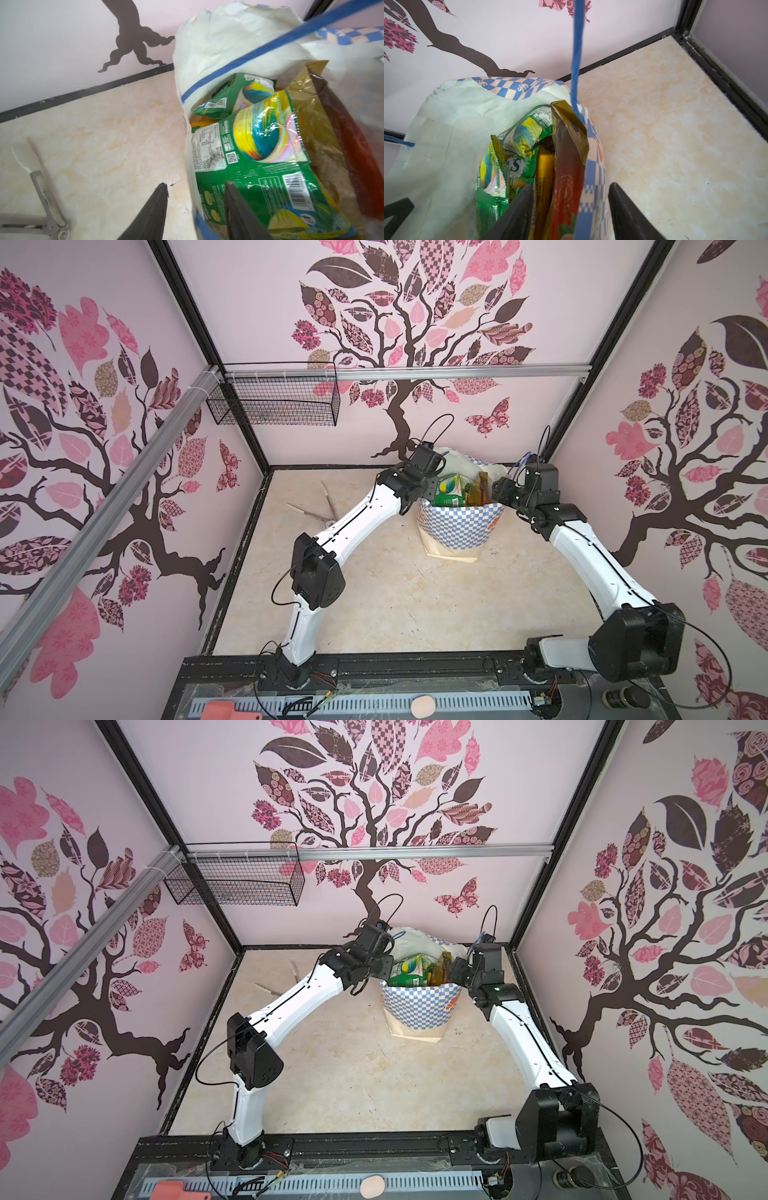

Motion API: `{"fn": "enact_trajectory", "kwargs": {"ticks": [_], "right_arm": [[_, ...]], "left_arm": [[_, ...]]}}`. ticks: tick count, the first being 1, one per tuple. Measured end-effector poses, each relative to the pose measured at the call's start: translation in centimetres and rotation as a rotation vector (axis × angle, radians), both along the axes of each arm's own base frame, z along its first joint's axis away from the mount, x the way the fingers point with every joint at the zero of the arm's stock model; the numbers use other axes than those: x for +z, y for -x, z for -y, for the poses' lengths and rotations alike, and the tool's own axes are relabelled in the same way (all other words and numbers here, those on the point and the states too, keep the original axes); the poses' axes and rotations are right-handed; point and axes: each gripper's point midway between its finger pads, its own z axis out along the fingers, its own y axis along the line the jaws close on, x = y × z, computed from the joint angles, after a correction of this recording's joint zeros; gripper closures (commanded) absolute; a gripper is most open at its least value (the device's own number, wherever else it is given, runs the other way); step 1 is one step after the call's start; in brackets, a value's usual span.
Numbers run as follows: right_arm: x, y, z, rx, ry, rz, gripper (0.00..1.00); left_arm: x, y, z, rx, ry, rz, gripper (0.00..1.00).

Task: Take the snacks out of the paper bag
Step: Move the paper bag to the center of the table.

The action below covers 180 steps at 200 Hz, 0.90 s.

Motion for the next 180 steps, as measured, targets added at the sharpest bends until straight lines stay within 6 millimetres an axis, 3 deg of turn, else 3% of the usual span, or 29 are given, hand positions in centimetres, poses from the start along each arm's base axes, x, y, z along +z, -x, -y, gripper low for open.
{"fn": "enact_trajectory", "kwargs": {"ticks": [11, 23, 60, 87, 120, 138, 180], "right_arm": [[-0.1, 0.2, -0.4, 0.027, -0.006, -0.009, 0.55], [-0.3, 0.4, -1.0, 0.059, -0.009, -0.019, 0.63], [-0.1, 0.9, -3.6, 0.160, -0.001, -0.045, 0.86], [0.2, 1.5, -5.4, 0.220, -0.027, -0.051, 0.88], [0.3, 2.7, -8.5, 0.300, -0.093, -0.059, 0.88], [0.0, 4.5, -11.2, 0.365, -0.150, -0.059, 0.90], [0.0, 9.1, -16.5, 0.476, -0.248, -0.052, 0.83]], "left_arm": [[0.0, 0.0, -0.1, -0.004, -0.002, -0.003, 0.82], [0.0, 0.2, 0.1, -0.009, 0.005, -0.008, 1.00], [-0.1, 1.0, -0.5, -0.003, 0.013, -0.024, 1.00], [-0.1, 2.5, -2.6, 0.021, 0.017, -0.043, 1.00], [0.5, 6.1, -6.4, 0.048, 0.043, -0.073, 1.00], [1.1, 8.2, -8.8, 0.069, 0.055, -0.077, 1.00], [1.5, 11.5, -13.4, 0.121, 0.055, -0.080, 1.00]]}}
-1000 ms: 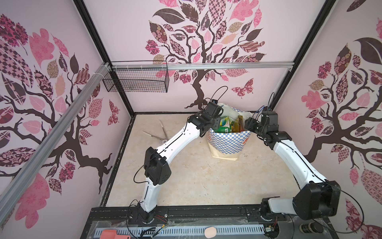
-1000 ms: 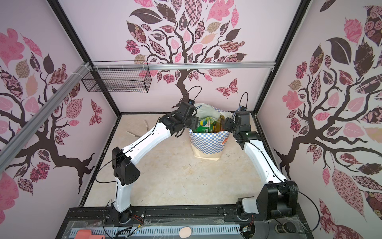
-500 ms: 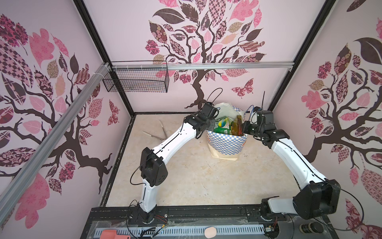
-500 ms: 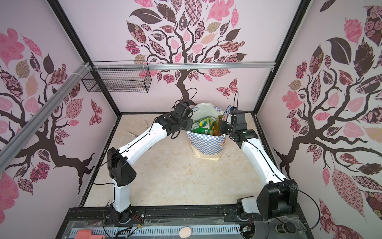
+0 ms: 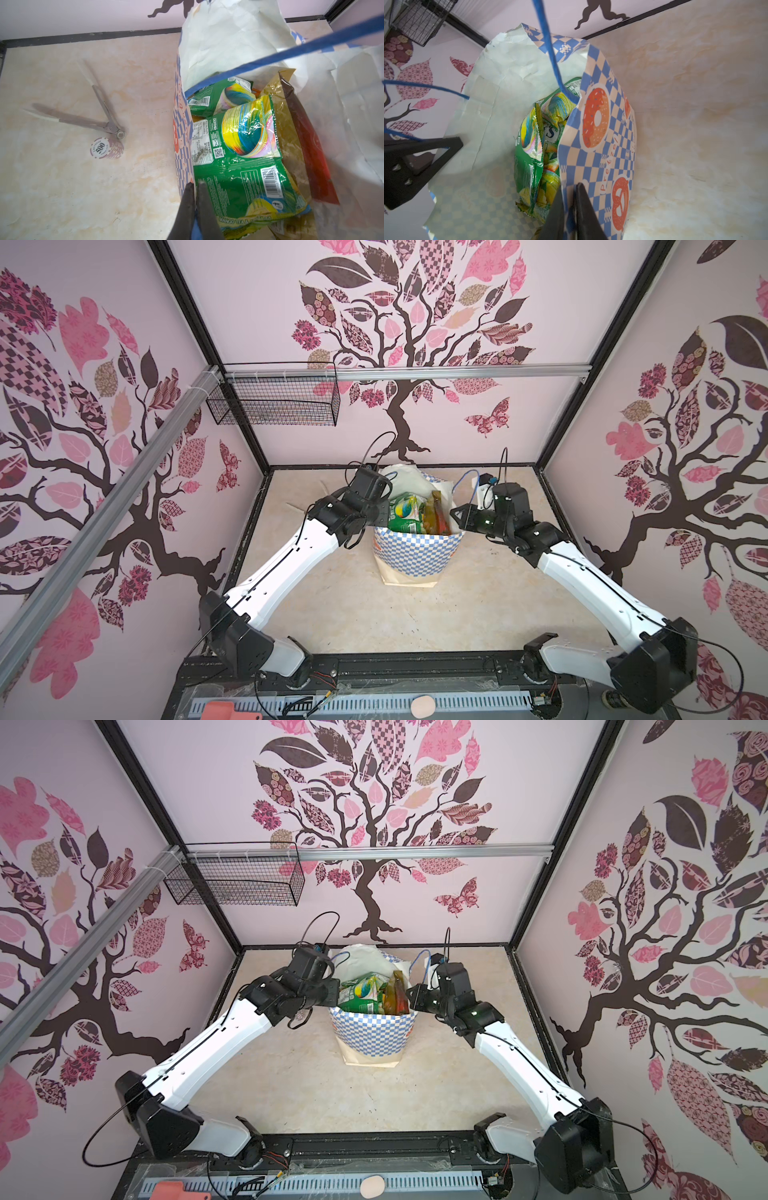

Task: Take the snacks out of the paper bag
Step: Move the paper bag to the center of the table.

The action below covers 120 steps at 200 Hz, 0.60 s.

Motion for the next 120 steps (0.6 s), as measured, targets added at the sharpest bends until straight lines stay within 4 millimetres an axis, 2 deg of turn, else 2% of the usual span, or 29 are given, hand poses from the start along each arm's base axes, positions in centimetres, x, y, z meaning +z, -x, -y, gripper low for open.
{"fn": "enact_trajectory", "kwargs": {"ticks": [16, 28, 40, 53, 65, 93, 108, 120], "right_arm": [[0.2, 0.9, -1.3, 0.028, -0.017, 0.003, 0.79], [0.4, 0.8, -1.3, 0.020, -0.019, 0.010, 0.69], [0.4, 0.6, -1.1, 0.006, -0.014, 0.014, 0.55], [0.5, 0.4, -0.9, -0.008, -0.013, 0.016, 0.38], [0.6, 0.3, -0.8, -0.020, -0.013, 0.017, 0.28], [1.8, 0.3, -0.2, -0.040, -0.001, 0.053, 0.17], [3.9, 0.5, 0.4, -0.052, -0.005, 0.110, 0.14], [6.7, 0.9, 0.9, -0.061, -0.020, 0.176, 0.14]], "left_arm": [[-0.5, 1.1, -1.2, 0.014, -0.005, 0.000, 1.00], [-0.7, 1.8, -1.8, 0.021, 0.005, 0.001, 0.99], [-0.6, 2.3, -2.1, 0.026, 0.026, 0.010, 0.80], [-0.1, 2.6, -2.1, 0.027, 0.057, 0.033, 0.67], [1.1, 2.8, -2.1, 0.024, 0.094, 0.067, 0.56], [4.3, 3.6, -2.7, 0.017, 0.149, 0.161, 0.40], [5.8, 4.3, -3.1, -0.010, 0.159, 0.206, 0.34], [7.1, 5.1, -3.3, -0.054, 0.158, 0.245, 0.30]]}}
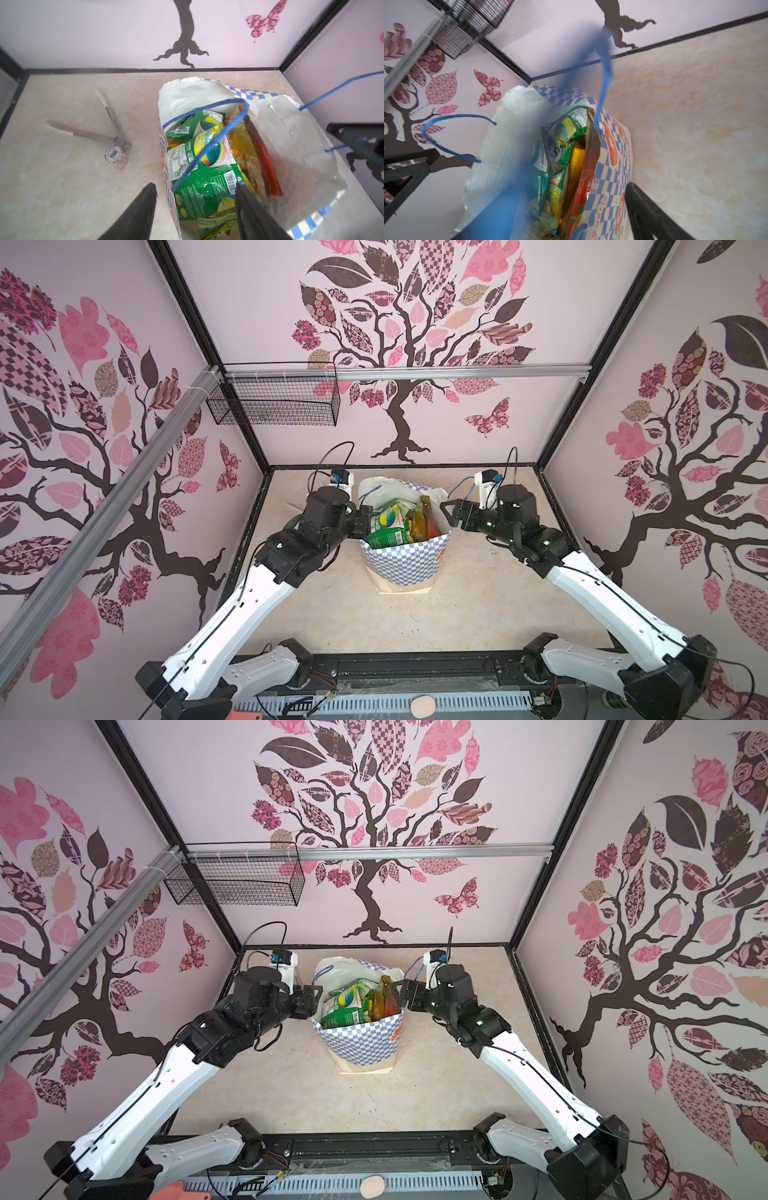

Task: Take the snacks out of the paper bag
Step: Move the paper bag to the center of the table, then pick up the snack from the paper bag.

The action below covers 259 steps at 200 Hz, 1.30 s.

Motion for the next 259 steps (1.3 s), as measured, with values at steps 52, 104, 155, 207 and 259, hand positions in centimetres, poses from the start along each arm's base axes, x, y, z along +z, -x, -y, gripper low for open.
{"fn": "enact_trajectory", "kwargs": {"ticks": [52, 104, 155, 207, 259], "right_arm": [[15.1, 2.3, 1.0, 0.030, -0.071, 0.281, 0.14], [15.1, 2.1, -6.2, 0.240, 0.074, 0.228, 0.13], [4.2, -0.4, -11.7, 0.382, 0.322, -0.045, 0.14], [-3.6, -1.7, -14.4, 0.434, 0.458, -0.186, 0.14], [-7.5, -3.2, -15.1, 0.423, 0.496, -0.225, 0.15]], "left_arm": [[5.6, 3.7, 0.6, -0.241, -0.048, 0.198, 0.16], [7.0, 9.5, 3.4, -0.630, -0.074, 0.421, 0.07], [3.3, 11.0, 3.4, -0.720, -0.147, 0.451, 0.06], [3.0, 9.6, 0.9, -0.572, -0.250, 0.497, 0.05], [3.2, 9.9, -0.1, -0.525, -0.253, 0.546, 0.05]]}}
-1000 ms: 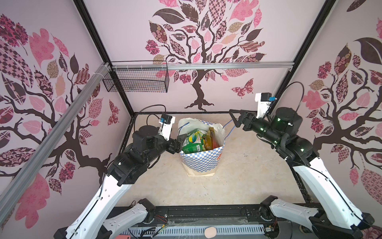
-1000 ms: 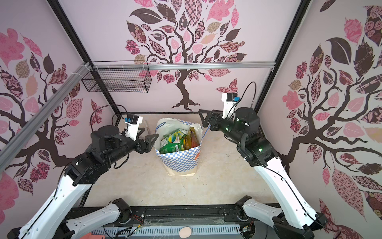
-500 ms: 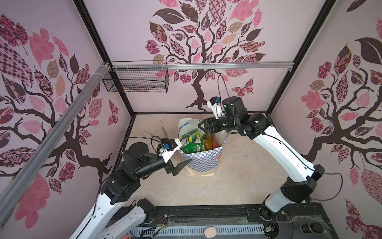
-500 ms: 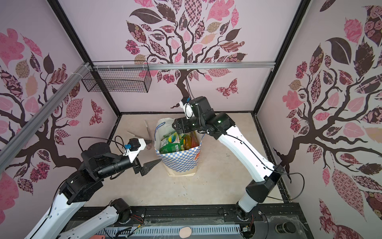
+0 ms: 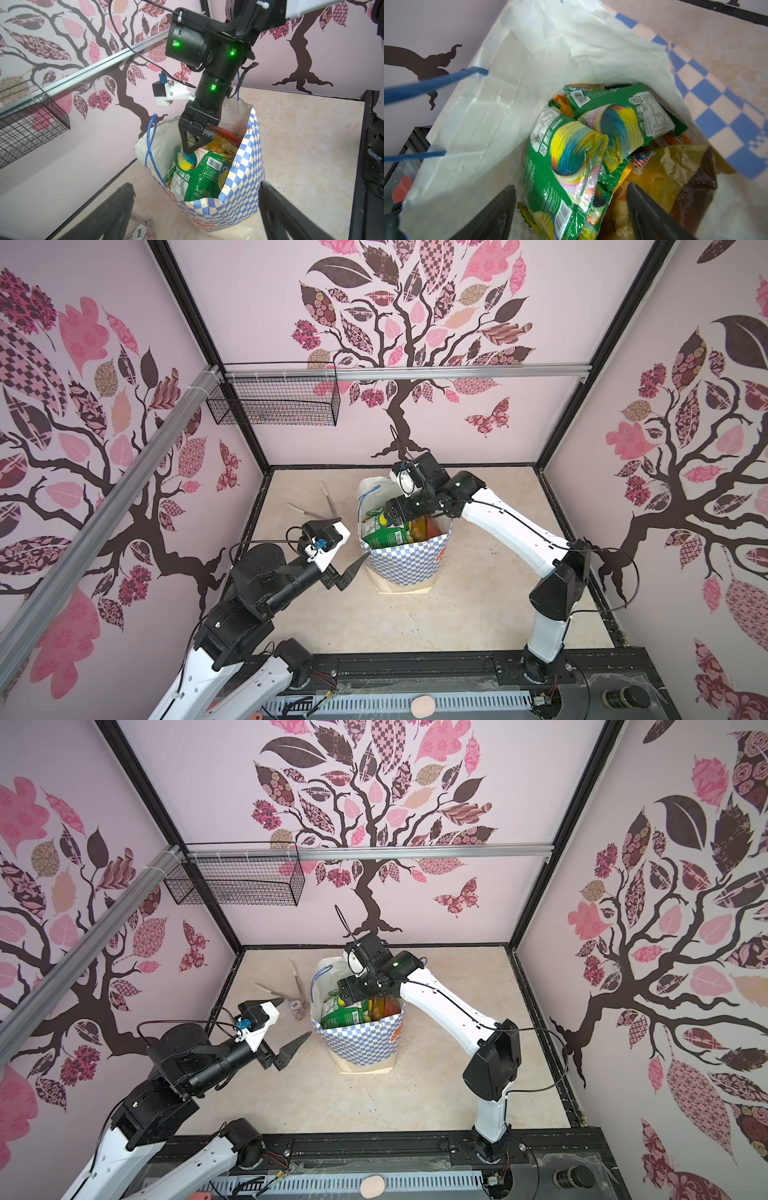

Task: Take the snacks out of the paper bag
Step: Pick up the snack from the paper bag.

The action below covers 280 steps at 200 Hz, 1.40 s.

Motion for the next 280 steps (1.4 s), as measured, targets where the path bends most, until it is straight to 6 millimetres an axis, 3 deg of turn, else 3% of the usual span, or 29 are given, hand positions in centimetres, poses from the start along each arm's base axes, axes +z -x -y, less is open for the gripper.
{"fn": "enact_trajectory", "kwargs": {"ticks": [44, 71, 120, 153, 184, 205, 280], "right_arm": [[-3.4, -0.6, -0.8, 0.006, 0.012, -0.027, 0.22], [-4.4, -0.8, -1.2, 0.005, 0.003, -0.034, 0.37], [-5.3, -1.5, -1.7, -0.022, -0.029, -0.023, 0.73], [-5.1, -1.8, -1.9, -0.037, -0.056, -0.005, 0.89], [-3.8, -1.7, -1.9, -0.040, -0.086, 0.018, 1.00], [-2.3, -1.4, -1.7, -0.043, -0.114, 0.038, 1.00], [6.1, -1.0, 0.2, -0.099, -0.232, 0.197, 1.00]], "left_arm": [[0.1, -0.6, 0.1, 0.018, 0.003, 0.009, 0.05], [-0.4, -0.9, 0.1, 0.023, -0.004, 0.001, 0.05], [-0.8, -1.4, 0.4, 0.025, -0.012, -0.011, 0.05], [-0.9, -1.5, 0.5, 0.028, -0.014, -0.013, 0.05], [-1.2, -1.6, 0.5, 0.028, -0.017, -0.017, 0.05], [-1.3, -1.7, 0.6, 0.028, -0.021, -0.023, 0.05], [-1.6, -1.9, 0.8, 0.024, -0.025, -0.031, 0.05]]}}
